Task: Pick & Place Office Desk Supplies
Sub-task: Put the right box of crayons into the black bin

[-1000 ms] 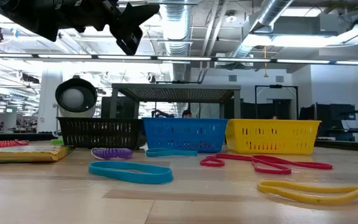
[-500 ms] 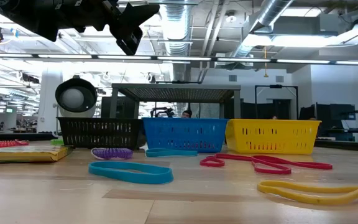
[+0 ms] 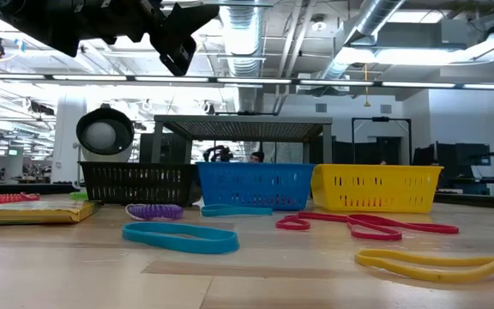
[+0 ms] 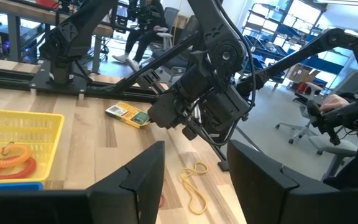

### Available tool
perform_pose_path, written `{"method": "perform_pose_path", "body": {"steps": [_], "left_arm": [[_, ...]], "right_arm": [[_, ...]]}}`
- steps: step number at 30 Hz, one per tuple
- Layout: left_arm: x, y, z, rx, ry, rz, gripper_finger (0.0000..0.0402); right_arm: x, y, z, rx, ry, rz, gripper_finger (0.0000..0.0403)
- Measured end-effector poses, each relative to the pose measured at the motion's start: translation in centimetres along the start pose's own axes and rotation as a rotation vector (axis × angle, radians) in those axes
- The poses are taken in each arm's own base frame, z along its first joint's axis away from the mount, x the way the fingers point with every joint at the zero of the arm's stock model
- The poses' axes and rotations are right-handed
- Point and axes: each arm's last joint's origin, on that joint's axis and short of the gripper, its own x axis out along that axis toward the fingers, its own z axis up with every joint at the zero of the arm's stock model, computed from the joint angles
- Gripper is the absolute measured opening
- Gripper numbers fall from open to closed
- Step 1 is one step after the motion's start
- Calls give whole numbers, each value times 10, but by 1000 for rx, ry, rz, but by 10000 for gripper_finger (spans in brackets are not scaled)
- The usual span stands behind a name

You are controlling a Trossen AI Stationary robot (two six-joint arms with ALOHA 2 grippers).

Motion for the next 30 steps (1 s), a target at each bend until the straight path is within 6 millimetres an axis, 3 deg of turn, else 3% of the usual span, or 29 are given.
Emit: {"method": "perform_pose_path", "body": {"steps": [5, 11, 30], "left_arm": [[0, 0, 0, 0, 0, 0, 170], [0, 0, 0, 0, 4, 1, 170], [0, 1, -4, -5, 44, 11, 170]], "right_arm": [[-2, -3, -1, -8, 3, -26, 1], [-21, -11, -4, -12, 11, -93, 1], [-52, -15, 6, -84, -14, 16, 0]]}}
